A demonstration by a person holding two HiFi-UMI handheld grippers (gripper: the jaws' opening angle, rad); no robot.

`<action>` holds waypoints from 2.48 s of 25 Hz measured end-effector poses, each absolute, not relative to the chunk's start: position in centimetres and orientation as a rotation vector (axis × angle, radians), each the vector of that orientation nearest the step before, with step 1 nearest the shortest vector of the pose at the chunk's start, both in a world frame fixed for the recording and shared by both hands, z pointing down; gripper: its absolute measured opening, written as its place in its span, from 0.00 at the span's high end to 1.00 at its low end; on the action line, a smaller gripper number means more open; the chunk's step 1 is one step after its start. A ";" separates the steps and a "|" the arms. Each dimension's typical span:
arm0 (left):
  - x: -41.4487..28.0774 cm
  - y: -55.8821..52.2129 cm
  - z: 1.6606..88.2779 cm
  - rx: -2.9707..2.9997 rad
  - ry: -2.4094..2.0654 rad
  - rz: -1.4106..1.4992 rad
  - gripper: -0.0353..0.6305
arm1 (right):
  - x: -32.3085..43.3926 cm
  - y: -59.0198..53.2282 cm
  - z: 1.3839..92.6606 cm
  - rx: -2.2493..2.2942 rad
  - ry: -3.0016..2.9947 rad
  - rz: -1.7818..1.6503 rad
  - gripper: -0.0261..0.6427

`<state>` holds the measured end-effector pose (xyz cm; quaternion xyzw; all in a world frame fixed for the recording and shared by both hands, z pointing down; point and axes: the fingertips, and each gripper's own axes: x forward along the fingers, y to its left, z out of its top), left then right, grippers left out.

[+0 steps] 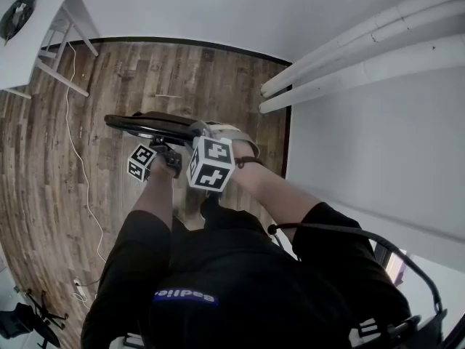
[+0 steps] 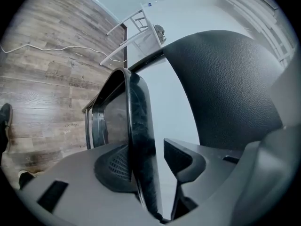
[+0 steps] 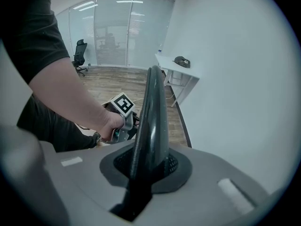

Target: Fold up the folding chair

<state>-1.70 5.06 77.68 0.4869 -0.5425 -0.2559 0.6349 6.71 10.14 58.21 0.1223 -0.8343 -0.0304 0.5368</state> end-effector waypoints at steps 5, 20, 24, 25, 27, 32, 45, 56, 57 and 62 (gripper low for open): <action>-0.7 4.4 77.2 1.092 -1.258 -0.588 0.62 | 8.0 8.5 57.9 0.279 -1.995 -0.060 0.89; -0.3 3.4 76.6 1.229 -1.137 -0.430 0.59 | 7.9 4.5 57.1 0.227 -2.010 0.037 0.89; 0.2 2.0 76.1 1.274 -1.032 -0.346 0.59 | 8.0 2.7 56.7 0.212 -2.014 0.060 0.90; 0.4 1.6 76.0 1.289 -1.001 -0.323 0.59 | 8.0 2.2 56.6 0.210 -2.016 0.061 0.90; 0.8 1.0 75.7 1.326 -0.937 -0.271 0.59 | 8.1 1.4 56.6 0.206 -2.017 0.066 0.90; 1.5 -0.6 75.3 1.349 -0.870 -0.208 0.59 | 8.5 0.0 56.4 0.235 -2.020 0.102 0.90; 3.2 1.6 70.1 1.596 -0.768 0.060 0.58 | 10.5 -3.6 56.2 0.211 -2.032 0.161 0.89; 4.2 -1.7 53.6 2.325 -1.011 0.386 0.58 | 11.1 -5.5 55.9 0.202 -2.034 0.171 0.89; 4.2 -2.1 52.1 2.407 -1.055 0.457 0.58 | 11.1 -5.5 55.9 0.201 -2.035 0.171 0.89; 4.4 -5.0 47.5 2.768 -1.163 0.946 0.58 | 11.1 -5.3 55.7 0.189 -2.040 0.163 0.89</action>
